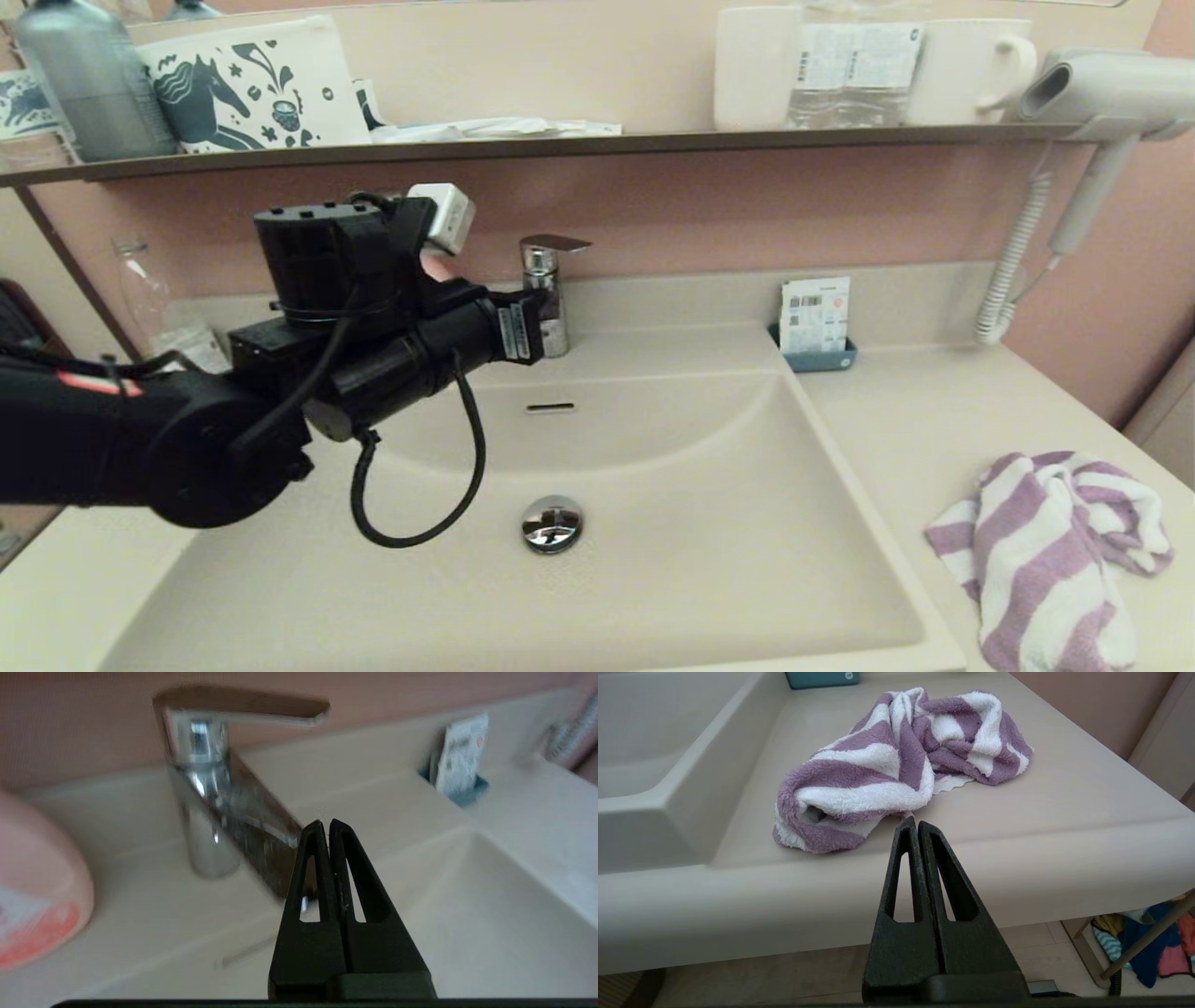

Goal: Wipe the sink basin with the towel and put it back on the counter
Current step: Turn on the faucet

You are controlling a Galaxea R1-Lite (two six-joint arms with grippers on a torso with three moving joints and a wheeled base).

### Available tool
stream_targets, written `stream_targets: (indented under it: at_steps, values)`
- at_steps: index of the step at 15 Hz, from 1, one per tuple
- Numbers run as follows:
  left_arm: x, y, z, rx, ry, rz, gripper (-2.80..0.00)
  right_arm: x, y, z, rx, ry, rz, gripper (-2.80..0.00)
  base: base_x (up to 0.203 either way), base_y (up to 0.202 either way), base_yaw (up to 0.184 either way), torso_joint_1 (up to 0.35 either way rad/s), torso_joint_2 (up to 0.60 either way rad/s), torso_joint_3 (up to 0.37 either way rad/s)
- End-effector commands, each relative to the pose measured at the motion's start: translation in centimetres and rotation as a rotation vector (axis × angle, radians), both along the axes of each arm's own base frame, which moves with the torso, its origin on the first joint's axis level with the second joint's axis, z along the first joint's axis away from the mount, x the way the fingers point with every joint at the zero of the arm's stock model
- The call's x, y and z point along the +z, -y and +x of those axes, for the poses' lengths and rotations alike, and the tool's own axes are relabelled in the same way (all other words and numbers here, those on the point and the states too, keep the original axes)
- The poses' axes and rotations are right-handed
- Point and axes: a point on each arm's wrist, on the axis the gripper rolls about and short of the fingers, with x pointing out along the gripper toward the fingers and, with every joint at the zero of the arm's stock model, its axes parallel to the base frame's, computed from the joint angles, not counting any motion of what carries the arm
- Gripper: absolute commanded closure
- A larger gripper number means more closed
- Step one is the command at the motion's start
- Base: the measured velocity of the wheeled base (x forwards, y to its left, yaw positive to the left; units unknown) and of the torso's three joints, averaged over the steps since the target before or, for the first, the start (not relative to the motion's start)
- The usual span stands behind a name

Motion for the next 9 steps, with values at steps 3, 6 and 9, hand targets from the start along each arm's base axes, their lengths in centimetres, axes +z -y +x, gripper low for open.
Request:
stream_targets:
  at_steps: [3,6,9]
  values:
    - [-0.9,1.7,2.9,0.031,0.026,-0.008,0.0,0.0,0.0,0.0,0.0,0.001,0.0,0.0,0.0,0.0,0.0,0.0,0.0,0.0]
    - [-0.9,2.5,4.3,0.033,0.049,0.006,0.0,0.0,0.0,0.0,0.0,0.001,0.0,0.0,0.0,0.0,0.0,0.0,0.0,0.0]
    - [-0.6,3.0,5.2,0.033,0.071,0.0,0.0,0.0,0.0,0.0,0.0,0.001,0.0,0.0,0.0,0.0,0.0,0.0,0.0,0.0]
